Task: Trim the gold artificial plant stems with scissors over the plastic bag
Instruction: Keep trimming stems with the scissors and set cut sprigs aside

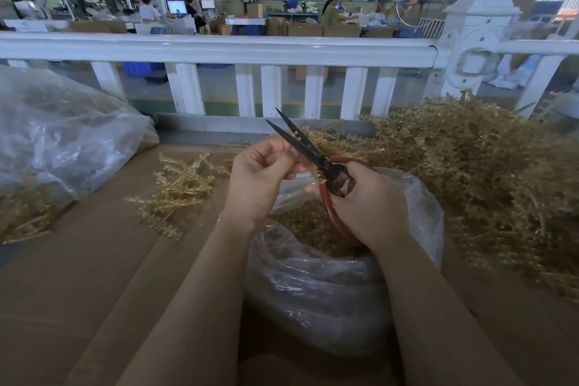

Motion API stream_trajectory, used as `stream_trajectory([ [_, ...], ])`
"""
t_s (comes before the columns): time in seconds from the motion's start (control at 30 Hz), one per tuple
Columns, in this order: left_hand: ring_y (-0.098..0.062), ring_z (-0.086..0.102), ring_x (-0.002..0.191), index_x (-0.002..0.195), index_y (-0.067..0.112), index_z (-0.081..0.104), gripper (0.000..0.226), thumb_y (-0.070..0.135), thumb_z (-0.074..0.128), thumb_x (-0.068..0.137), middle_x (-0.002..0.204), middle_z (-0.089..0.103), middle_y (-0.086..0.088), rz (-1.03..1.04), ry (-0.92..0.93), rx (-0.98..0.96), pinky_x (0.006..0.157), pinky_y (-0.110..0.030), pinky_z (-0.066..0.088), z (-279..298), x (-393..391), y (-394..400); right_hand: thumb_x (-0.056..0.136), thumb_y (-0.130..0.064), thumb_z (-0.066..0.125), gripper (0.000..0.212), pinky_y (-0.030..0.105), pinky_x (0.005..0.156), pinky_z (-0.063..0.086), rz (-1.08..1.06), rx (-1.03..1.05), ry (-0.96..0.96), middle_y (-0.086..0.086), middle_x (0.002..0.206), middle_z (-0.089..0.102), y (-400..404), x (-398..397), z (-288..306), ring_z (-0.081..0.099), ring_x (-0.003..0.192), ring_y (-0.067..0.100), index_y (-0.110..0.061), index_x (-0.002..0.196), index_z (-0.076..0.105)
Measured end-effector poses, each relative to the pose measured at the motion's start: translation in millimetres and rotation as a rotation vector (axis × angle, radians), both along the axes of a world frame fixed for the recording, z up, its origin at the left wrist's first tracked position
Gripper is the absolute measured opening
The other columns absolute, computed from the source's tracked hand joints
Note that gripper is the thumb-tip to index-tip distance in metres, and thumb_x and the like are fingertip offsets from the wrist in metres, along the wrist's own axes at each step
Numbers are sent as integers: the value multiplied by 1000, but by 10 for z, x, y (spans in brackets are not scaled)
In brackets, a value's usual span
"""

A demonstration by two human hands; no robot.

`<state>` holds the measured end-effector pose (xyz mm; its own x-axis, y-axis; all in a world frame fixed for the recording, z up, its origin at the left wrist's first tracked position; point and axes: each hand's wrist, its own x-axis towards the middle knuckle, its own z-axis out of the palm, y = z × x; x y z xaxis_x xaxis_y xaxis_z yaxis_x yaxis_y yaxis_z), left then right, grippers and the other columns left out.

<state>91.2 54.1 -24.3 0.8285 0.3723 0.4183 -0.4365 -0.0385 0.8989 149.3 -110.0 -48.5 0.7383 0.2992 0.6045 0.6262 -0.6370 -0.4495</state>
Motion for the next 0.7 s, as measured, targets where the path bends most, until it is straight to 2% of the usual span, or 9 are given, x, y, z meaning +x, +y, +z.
stream_trajectory([
  [0.17,-18,68,66,98,6,68,12,7,57,98,77,73,-8,-34,-32,-118,66,-25,55,-2,9,27,72,-86,53,61,12,60,43,9,12,17,-13,73,66,10,13,-4,60,70,3,-27,84,65],
  [0.33,-15,68,69,85,17,73,19,10,60,97,79,74,-7,10,-51,-102,67,-23,54,-10,-3,20,70,-87,53,63,8,61,41,28,26,24,-14,73,67,11,2,-5,61,69,3,-28,87,68],
  [0.5,-12,67,68,88,14,73,16,8,61,96,75,73,-4,18,-58,-96,66,-20,53,-7,-8,24,71,-86,53,66,24,67,53,30,16,33,-12,76,69,18,14,-10,64,73,6,-27,93,70],
  [0.7,-12,69,69,90,13,71,15,5,60,96,74,74,0,48,-49,21,68,-21,54,-28,3,9,71,-89,47,69,28,64,54,-5,8,-30,-12,75,68,11,0,-10,63,74,8,-25,88,67],
])
